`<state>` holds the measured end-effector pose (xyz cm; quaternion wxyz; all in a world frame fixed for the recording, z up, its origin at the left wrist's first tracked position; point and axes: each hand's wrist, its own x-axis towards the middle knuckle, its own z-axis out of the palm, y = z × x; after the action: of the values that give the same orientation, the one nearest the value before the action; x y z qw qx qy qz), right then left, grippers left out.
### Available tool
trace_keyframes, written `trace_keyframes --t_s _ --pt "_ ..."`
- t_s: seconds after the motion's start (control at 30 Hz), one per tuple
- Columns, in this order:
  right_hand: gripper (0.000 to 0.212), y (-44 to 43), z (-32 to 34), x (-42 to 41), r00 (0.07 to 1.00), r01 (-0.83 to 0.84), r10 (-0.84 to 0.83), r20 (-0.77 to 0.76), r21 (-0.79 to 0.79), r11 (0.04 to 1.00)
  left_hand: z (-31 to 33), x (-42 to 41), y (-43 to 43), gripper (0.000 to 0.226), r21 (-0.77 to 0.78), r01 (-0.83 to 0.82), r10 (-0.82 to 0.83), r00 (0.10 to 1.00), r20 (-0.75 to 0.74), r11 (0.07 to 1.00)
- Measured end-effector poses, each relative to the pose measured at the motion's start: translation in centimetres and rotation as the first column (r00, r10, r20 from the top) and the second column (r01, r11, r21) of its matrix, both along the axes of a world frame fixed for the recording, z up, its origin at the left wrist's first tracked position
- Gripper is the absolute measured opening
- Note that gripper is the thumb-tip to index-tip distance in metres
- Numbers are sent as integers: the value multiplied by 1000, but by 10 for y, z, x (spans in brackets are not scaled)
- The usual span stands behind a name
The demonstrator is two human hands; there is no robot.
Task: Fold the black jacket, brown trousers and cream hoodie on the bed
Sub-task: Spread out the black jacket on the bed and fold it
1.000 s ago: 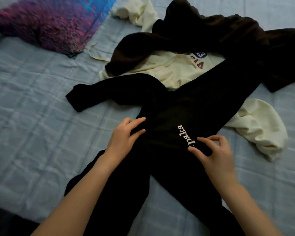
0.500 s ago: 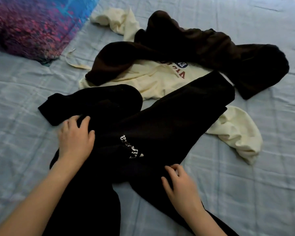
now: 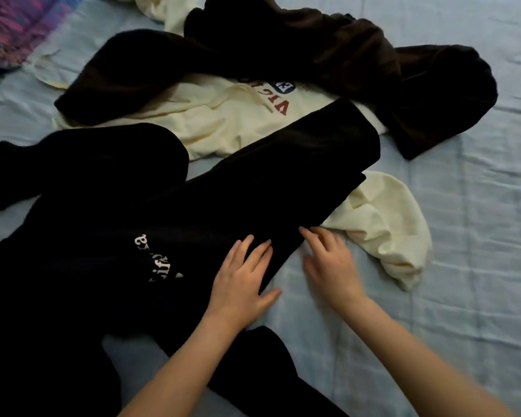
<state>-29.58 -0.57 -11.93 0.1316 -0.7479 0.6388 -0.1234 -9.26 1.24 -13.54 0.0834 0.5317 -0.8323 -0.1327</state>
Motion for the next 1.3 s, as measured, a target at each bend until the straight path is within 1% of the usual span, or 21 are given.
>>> trace_keyframes --t_s 0.03,0.1,0.17,0.2,0.3,0.43,0.5,0.53,0.57,0.6,0.63,0.67,0.73,0.77,0.8,0.83,0.93,1.03,1.17,1.3 --pt "58 -3 -6 1 1000 5 -5 1 -32 999 -5 -1 2 73 -6 2 -1 999 45 1000" --pt "48 -12 -14 3 999 29 -26 32 -106 994 -10 -2 5 59 -69 1 4 997 71 998" --pt "36 -21 -16 4 997 45 -33 76 -170 984 -9 -1 6 46 -133 -20 20 1000 -1 991" --pt "31 -24 -15 3 995 47 -28 98 -194 980 -7 -2 6 45 -141 -43 36 998 -52 989" --pt "27 -25 -4 -3 985 49 -4 171 -261 964 9 -6 14 45 -109 -143 122 977 -177 984" --pt "25 2 19 -24 982 52 14 186 -347 936 34 -16 38 41 18 -203 196 912 -360 979" --pt "24 24 26 -37 978 55 18 207 -340 939 40 -20 55 39 72 -220 229 869 -439 973" --pt "25 36 27 -40 972 68 7 237 -308 949 42 -23 65 37 78 -216 228 862 -452 973" --pt "26 47 27 -42 954 93 -18 298 -241 966 42 -25 75 37 72 -202 213 869 -447 977" --pt "28 57 26 -40 919 130 -71 388 -130 983 41 -28 85 38 66 -185 195 881 -431 981" --pt "30 65 25 -37 860 160 -144 490 8 987 39 -29 95 39 70 -171 185 890 -417 983" --pt "31 71 24 -32 780 180 -227 583 137 974 37 -30 104 40 82 -168 187 892 -411 982" --pt "29 73 23 -22 565 214 -402 721 342 915 32 -30 116 40 104 -180 207 891 -404 978" --pt "28 72 24 -16 440 227 -478 760 421 878 30 -29 119 40 110 -184 213 891 -400 977" --pt "28 70 25 -11 335 235 -529 780 474 849 29 -28 120 41 108 -180 209 894 -396 978" --pt "30 70 27 -7 278 252 -551 787 494 832 28 -28 121 41 104 -170 197 898 -392 980" --pt "47 69 34 2 319 305 -512 798 426 852 28 -28 117 41 73 -158 174 906 -385 985" --pt "57 81 43 -4 330 341 -510 794 404 849 32 -31 122 40 45 -122 130 927 -352 991" --pt "62 106 62 -24 396 352 -488 778 362 863 41 -39 131 38 4 -69 66 950 -306 998" --pt "63 130 75 -45 391 369 -485 782 349 861 47 -58 149 38 1 -17 17 958 -286 1000"
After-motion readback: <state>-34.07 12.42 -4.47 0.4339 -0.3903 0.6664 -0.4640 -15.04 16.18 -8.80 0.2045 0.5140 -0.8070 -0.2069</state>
